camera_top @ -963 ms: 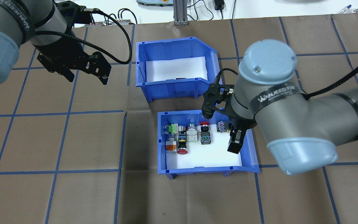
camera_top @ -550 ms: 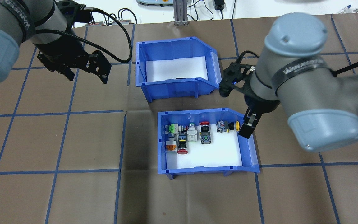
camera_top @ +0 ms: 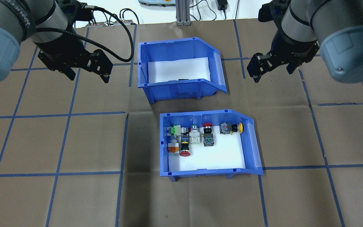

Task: Place battery box in front

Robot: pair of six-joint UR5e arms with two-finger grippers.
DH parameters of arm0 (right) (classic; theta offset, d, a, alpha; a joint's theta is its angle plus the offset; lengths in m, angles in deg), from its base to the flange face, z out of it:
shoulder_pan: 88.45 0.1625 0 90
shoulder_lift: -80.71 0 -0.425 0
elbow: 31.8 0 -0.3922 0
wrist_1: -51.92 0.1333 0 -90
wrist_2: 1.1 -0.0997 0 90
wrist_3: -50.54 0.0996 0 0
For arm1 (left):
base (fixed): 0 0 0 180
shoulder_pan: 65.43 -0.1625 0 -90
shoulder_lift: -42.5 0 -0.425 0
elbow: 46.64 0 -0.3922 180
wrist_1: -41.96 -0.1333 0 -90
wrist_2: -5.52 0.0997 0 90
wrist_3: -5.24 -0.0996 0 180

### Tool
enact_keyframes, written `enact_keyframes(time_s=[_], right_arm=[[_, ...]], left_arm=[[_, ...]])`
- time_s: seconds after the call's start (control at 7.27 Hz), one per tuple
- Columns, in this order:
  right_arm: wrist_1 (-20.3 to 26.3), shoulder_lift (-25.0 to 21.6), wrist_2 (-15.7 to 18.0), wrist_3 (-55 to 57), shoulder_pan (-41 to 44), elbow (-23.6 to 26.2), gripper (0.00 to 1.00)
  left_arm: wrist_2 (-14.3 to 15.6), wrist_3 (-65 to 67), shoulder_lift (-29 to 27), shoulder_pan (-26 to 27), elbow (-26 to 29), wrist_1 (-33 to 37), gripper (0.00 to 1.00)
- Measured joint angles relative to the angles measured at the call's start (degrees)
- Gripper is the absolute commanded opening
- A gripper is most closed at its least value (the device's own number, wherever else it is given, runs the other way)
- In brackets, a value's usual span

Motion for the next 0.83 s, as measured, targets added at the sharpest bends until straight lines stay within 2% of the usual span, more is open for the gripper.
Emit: enact_keyframes(time_s=[0.28, 0.83], right_arm=[[2.5, 3.0, 0.0, 7.4, -0.5, -3.2, 1.0], [2.4, 3.1, 0.1, 14.4, -1.0, -2.1, 1.0]], left_arm=[[0.0, 0.0, -0.1, 0.0, 0.0, -0.3, 0.99], [0.0, 0.0, -0.2, 0.0, 0.0, -0.3, 0.99]])
